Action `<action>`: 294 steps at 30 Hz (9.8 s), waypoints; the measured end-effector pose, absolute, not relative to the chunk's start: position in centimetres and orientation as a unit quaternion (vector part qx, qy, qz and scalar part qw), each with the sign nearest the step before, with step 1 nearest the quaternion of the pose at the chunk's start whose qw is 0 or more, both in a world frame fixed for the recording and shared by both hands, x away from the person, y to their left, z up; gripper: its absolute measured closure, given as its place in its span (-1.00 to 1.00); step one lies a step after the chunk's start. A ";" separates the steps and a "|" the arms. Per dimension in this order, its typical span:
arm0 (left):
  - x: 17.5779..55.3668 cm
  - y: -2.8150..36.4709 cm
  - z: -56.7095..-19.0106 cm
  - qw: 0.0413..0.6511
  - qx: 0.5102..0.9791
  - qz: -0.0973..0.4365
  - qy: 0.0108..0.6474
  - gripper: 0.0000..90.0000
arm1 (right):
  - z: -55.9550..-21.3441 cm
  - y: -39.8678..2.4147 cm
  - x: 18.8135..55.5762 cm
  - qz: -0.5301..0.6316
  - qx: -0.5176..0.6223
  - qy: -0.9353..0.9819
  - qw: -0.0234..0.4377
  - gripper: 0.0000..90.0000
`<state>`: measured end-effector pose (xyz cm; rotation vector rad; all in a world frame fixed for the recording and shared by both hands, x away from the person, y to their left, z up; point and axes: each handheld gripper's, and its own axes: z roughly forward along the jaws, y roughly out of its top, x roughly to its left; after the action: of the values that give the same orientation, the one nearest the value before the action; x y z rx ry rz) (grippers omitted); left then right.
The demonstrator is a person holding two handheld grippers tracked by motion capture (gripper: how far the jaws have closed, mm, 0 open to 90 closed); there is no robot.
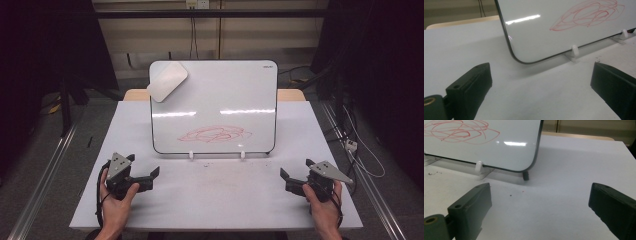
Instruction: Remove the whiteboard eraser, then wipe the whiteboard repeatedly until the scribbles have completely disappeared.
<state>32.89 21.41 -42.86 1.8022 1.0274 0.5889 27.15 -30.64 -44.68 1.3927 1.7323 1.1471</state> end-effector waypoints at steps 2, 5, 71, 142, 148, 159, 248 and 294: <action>32.9 21.4 -42.8 0.469 0.740 0.236 0.420 -0.93 | -44.7 -30.7 27.1 0.435 0.528 0.659 0.313 -0.90; 33.0 21.2 -42.8 0.468 0.747 0.228 0.413 -0.91 | -44.7 -30.7 27.1 0.434 0.525 0.663 0.313 -0.90; 45.7 16.0 -30.6 0.429 0.782 0.340 0.297 -0.82 | -45.0 -30.0 27.5 0.432 0.509 0.687 0.288 -0.87; 51.8 13.2 -29.0 0.388 0.812 0.319 0.298 -0.32 | -45.0 -29.3 27.8 0.426 0.503 0.697 0.281 -0.87; 51.1 13.4 -28.4 0.404 0.808 0.316 0.291 -0.31 | -45.0 -29.3 27.8 0.427 0.504 0.695 0.284 -0.87; 49.5 13.3 -28.0 0.416 0.798 0.328 0.287 -0.31 | -45.0 -28.9 28.0 0.426 0.505 0.696 0.283 -0.87; 42.1 10.1 -39.8 0.323 0.838 0.376 0.229 -0.31 | -44.9 -28.9 27.5 0.426 0.497 0.699 0.288 -0.88; 40.9 7.8 -41.4 0.329 0.838 0.394 0.187 -0.31 | -44.9 -28.5 27.7 0.429 0.492 0.704 0.282 -0.88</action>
<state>40.87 7.76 -41.35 2.1914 0.4884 1.0300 27.70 -28.50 -44.94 1.3174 1.8853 1.1486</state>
